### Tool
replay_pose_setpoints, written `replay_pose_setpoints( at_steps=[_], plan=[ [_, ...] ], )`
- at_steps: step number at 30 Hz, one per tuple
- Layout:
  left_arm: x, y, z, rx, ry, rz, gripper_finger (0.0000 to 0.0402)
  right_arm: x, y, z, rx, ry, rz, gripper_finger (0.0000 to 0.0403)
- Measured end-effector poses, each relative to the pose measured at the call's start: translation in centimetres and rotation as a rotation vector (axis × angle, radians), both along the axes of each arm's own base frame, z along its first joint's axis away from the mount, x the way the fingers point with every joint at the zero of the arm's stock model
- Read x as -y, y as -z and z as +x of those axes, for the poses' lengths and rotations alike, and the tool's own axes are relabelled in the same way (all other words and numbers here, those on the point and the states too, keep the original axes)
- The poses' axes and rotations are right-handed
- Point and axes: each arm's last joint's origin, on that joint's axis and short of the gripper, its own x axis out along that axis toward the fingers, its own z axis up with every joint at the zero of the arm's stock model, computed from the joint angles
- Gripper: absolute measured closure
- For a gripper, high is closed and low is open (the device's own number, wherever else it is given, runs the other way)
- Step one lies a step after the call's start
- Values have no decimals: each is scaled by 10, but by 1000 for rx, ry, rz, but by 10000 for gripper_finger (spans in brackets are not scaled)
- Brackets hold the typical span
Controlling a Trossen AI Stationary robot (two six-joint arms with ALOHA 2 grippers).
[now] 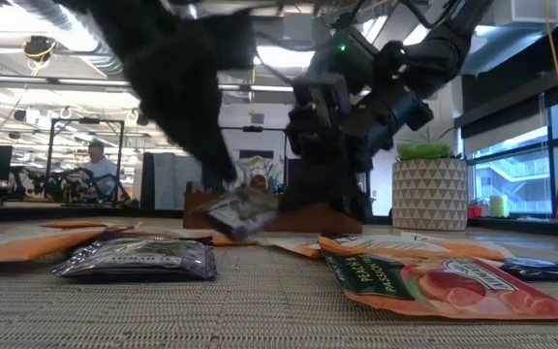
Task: Pick & Place Tea
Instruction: Put the blue tea bag into the middle section of the wooden organizer
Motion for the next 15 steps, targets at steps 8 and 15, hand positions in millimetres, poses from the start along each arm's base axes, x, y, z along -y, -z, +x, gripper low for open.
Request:
replay_pose_setpoints(
  at_steps=[8,15],
  plan=[
    [-7,-51,-16,147,-8,-26,395,31,-63,-5,165,-34,-159,401],
    [-11,-70,-25,203,-25,-25,393,58,-122,1,51,-143,-438,402]
  ],
)
